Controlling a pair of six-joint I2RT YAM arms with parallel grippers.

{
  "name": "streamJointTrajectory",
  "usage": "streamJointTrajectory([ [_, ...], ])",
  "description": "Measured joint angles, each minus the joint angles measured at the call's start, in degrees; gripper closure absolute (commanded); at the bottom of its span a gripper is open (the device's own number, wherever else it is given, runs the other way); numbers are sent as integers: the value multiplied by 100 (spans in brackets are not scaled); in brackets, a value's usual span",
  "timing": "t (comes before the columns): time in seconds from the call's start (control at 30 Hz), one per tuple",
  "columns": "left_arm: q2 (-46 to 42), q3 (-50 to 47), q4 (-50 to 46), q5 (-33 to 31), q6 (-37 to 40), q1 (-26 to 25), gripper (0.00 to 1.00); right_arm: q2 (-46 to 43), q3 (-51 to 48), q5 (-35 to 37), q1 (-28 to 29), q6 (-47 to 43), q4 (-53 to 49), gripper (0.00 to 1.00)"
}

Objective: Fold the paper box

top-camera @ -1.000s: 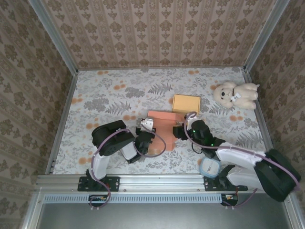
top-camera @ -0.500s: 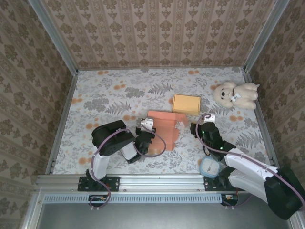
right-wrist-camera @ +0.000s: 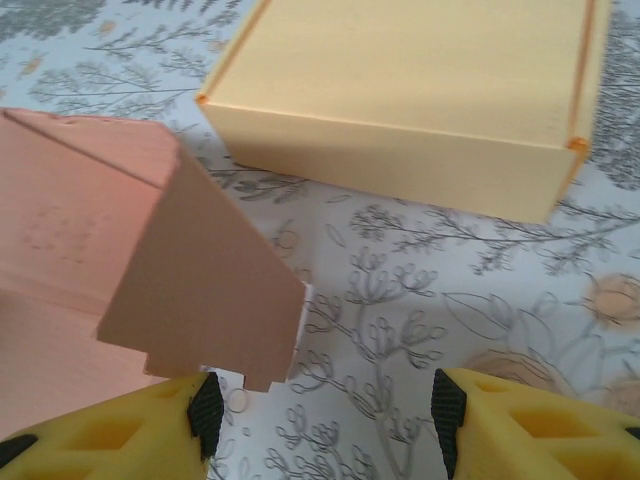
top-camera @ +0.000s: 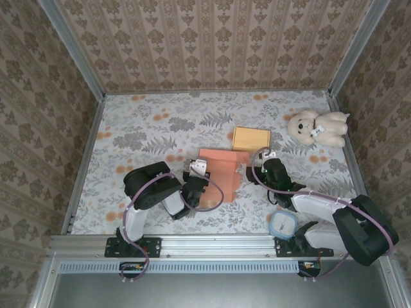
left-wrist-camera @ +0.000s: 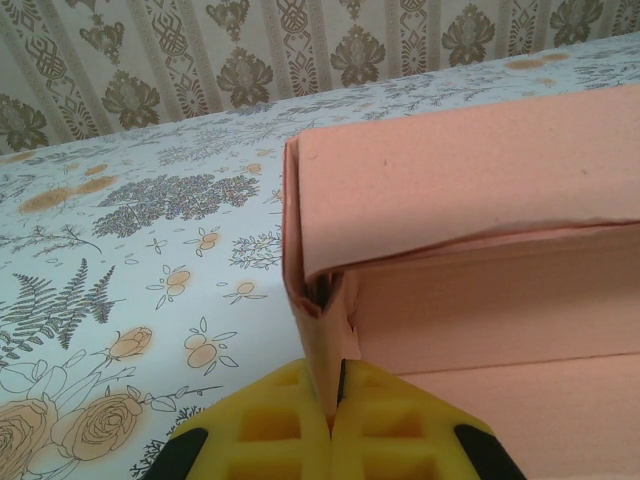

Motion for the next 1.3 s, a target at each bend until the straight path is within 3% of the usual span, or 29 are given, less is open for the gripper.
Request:
streamJointTrajectory([
  [0.33, 0, 0, 0, 4, 2, 0, 100, 299, 70, -815, 13, -168, 557, 41],
  [0.77, 2, 0, 0, 2, 2, 0, 100, 533, 306, -973, 306, -297, 669, 41],
  [0.97, 2, 0, 0, 7, 2, 0, 100, -570, 136, -575, 310, -271, 87, 40],
  [1.17, 0, -2, 22, 151, 31, 39, 100, -2070, -153, 669, 293, 48, -787, 40],
  [1.3, -13, -9, 35, 328, 153, 61, 100, -2330, -361, 1154, 114, 229, -1056, 39],
])
